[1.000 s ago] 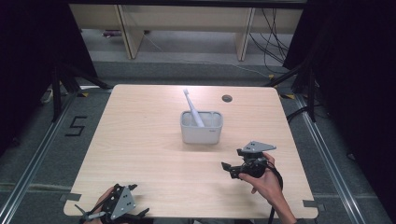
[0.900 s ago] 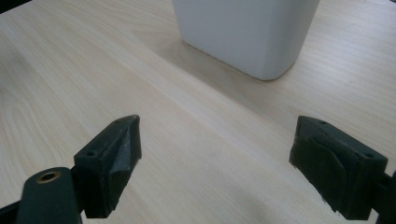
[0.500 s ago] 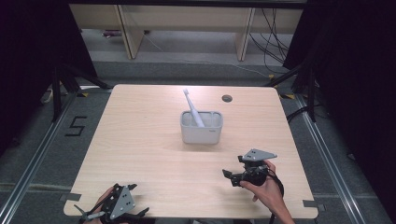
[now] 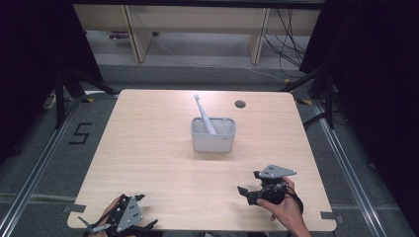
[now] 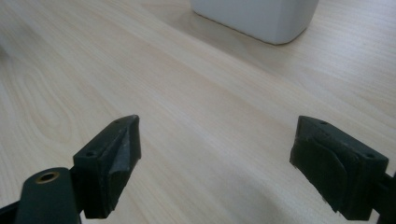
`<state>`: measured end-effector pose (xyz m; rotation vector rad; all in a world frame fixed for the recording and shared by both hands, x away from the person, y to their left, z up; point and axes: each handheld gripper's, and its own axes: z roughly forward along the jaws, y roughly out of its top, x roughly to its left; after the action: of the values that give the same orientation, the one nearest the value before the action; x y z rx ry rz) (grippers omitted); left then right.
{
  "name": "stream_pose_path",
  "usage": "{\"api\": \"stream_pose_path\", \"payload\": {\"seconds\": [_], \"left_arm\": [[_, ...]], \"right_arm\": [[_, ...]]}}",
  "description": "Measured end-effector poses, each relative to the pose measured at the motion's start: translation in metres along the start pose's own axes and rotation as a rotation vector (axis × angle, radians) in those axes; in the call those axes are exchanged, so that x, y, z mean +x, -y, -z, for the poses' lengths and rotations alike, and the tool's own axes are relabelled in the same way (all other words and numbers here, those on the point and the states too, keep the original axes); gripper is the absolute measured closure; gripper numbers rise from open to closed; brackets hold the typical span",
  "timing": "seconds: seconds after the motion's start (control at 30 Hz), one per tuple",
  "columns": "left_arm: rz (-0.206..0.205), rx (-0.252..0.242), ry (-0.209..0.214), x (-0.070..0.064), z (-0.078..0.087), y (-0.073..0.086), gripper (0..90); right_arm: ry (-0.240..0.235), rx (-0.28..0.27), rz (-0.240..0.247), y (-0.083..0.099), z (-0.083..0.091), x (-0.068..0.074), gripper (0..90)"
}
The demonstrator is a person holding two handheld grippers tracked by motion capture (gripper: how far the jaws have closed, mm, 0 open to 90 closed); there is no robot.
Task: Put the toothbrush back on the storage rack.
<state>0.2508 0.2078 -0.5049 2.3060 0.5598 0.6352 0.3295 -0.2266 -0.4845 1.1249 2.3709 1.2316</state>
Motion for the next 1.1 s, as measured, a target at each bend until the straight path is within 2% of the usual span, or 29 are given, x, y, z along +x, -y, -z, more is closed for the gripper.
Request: {"api": "stream_pose_path", "payload": {"seconds": [0.1, 0.13, 0.17, 0.2, 0.23, 0.27, 0.3, 0.33, 0.37, 0.4, 0.47, 0.5, 0.53, 0.6, 0.63, 0.67, 0.7, 0.73, 0.77, 0.83, 0.9, 0.93, 0.97, 1.0, 1.03, 1.07, 1.1], "left_arm": [[0.001, 0.001, -0.002, 0.000, 0.000, 0.000, 14.9], [-0.001, 0.001, -0.003, 0.000, 0.000, 0.000, 14.9], [0.004, 0.001, -0.001, 0.000, 0.000, 0.000, 14.9], [0.003, 0.000, -0.003, 0.000, 0.000, 0.000, 14.9], [0.000, -0.001, -0.002, 0.000, 0.000, 0.000, 14.9], [0.009, 0.001, 0.000, 0.000, 0.000, 0.000, 14.9], [0.002, 0.001, -0.003, 0.000, 0.000, 0.000, 14.9], [0.000, 0.002, -0.002, 0.000, 0.000, 0.000, 14.9], [-0.001, 0.009, 0.008, 0.001, 0.000, 0.000, 14.9], [0.000, 0.005, 0.009, 0.000, 0.000, 0.000, 14.9], [0.001, 0.001, -0.002, 0.000, 0.000, 0.000, 14.9], [0.001, 0.002, -0.002, 0.000, 0.000, 0.000, 14.9], [0.001, 0.002, -0.002, 0.000, -0.001, 0.000, 15.0], [0.000, 0.003, 0.000, 0.000, 0.000, 0.000, 14.9], [-0.001, 0.001, -0.004, 0.000, 0.000, 0.000, 14.9], [0.001, 0.000, -0.003, 0.000, 0.000, 0.000, 14.9], [0.002, 0.001, -0.003, 0.001, 0.000, 0.000, 14.9], [-0.013, 0.014, -0.008, 0.001, 0.000, 0.000, 14.9], [-0.010, 0.014, -0.009, 0.001, 0.000, 0.001, 14.9], [-0.008, 0.013, -0.008, 0.001, 0.000, 0.001, 14.9], [-0.010, 0.015, 0.003, 0.002, 0.000, 0.000, 14.9], [-0.010, 0.011, -0.011, 0.001, 0.000, 0.000, 14.9], [0.002, 0.001, -0.002, 0.001, 0.000, 0.000, 14.9], [-0.015, 0.015, -0.008, 0.002, 0.000, 0.000, 14.9], [-0.010, 0.011, -0.009, 0.001, 0.000, 0.000, 14.9], [-0.010, 0.012, -0.009, 0.001, 0.000, 0.000, 14.9], [-0.009, 0.012, -0.009, 0.001, 0.000, 0.001, 14.9]], "right_arm": [[0.001, 0.001, 0.019, 0.004, 0.003, 0.000, 16.3], [0.005, 0.002, 0.008, 0.005, 0.003, 0.001, 16.3], [0.014, -0.006, 0.029, 0.007, 0.004, 0.000, 16.3], [0.007, -0.004, 0.012, 0.008, 0.004, 0.002, 16.3], [0.011, 0.002, 0.026, 0.008, 0.006, 0.001, 16.4], [0.004, 0.002, 0.008, 0.009, 0.006, 0.002, 16.3], [-0.003, 0.008, 0.027, 0.010, 0.007, 0.001, 16.3], [-0.010, 0.011, 0.011, 0.011, 0.007, 0.002, 16.3], [0.012, 0.002, 0.032, 0.012, 0.008, 0.002, 16.3], [0.008, 0.011, 0.013, 0.013, 0.009, 0.004, 16.3], [0.010, -0.002, 0.036, 0.014, 0.009, 0.003, 16.3], [0.010, 0.009, 0.001, 0.015, 0.011, 0.006, 16.3], [0.002, 0.005, 0.036, 0.016, 0.010, 0.003, 16.3], [0.003, 0.013, 0.001, 0.018, 0.012, 0.006, 16.3], [0.002, 0.017, 0.001, 0.019, 0.012, 0.006, 16.3], [0.015, 0.008, 0.027, 0.019, 0.013, 0.005, 16.3], [0.014, 0.013, 0.010, 0.020, 0.013, 0.007, 16.3], [0.017, 0.007, 0.024, 0.020, 0.014, 0.006, 16.3], [0.005, 0.008, 0.016, 0.021, 0.014, 0.007, 16.3], [0.013, 0.013, 0.008, 0.022, 0.016, 0.008, 16.3], [0.012, 0.005, 0.020, 0.024, 0.016, 0.007, 16.3], [0.012, 0.013, 0.016, 0.025, 0.017, 0.008, 16.3], [0.007, 0.016, 0.001, 0.026, 0.017, 0.009, 16.3], [0.010, 0.015, 0.005, 0.026, 0.017, 0.009, 16.3], [0.013, 0.006, 0.025, 0.027, 0.016, 0.008, 16.3], [0.009, 0.019, -0.005, 0.027, 0.018, 0.011, 16.3], [0.015, 0.015, 0.002, 0.028, 0.019, 0.011, 16.3]]}}
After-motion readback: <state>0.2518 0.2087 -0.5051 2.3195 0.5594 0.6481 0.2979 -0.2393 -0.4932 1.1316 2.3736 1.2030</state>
